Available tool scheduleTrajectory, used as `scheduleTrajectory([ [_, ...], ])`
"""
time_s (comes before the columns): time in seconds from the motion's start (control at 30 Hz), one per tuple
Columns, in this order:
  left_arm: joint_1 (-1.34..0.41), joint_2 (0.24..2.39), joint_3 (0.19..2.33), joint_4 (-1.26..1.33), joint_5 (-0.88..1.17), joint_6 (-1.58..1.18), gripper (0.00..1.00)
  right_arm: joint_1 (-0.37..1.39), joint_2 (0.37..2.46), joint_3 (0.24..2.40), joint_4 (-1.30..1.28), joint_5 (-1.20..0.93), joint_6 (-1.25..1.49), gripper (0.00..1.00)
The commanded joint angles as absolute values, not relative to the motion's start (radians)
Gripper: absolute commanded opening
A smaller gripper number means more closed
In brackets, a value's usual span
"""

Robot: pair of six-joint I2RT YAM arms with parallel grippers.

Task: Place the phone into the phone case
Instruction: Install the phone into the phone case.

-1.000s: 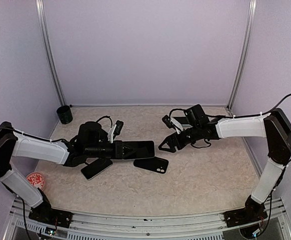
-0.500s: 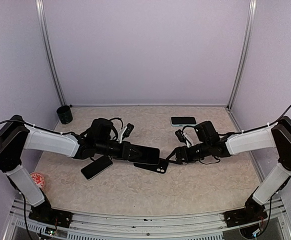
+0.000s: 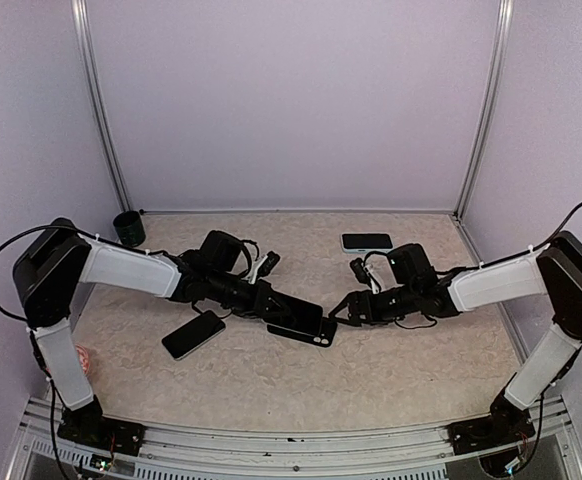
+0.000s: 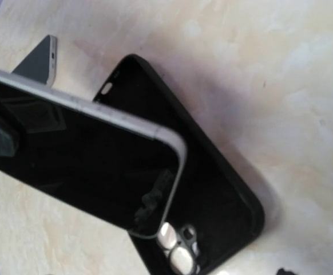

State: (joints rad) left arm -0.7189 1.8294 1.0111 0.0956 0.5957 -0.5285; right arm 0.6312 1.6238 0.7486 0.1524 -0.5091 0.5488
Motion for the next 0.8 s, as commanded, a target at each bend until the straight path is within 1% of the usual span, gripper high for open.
scheduleTrajectory([
  [0.0,-0.712,1.858,1.098,0.025,0.644,-0.467,0.0,0.653,1.653,0.758,0.192,-0.513,0.565,0.81],
  [0.33,-0.684,1.942,1.26,-0.174,0.753,-0.389,0.0,0.674,1.687,0.761,0.22,-0.502,0.566,0.81],
  [0.5,-0.684,1.986,1.29,-0.189,0.829,-0.401,0.0,0.683,1.69,0.762,0.226,-0.489,0.566,0.82],
  [0.77,-0.684,2.039,1.307,-0.177,0.877,-0.426,0.0,0.694,1.689,0.753,0.24,-0.476,0.556,0.83],
])
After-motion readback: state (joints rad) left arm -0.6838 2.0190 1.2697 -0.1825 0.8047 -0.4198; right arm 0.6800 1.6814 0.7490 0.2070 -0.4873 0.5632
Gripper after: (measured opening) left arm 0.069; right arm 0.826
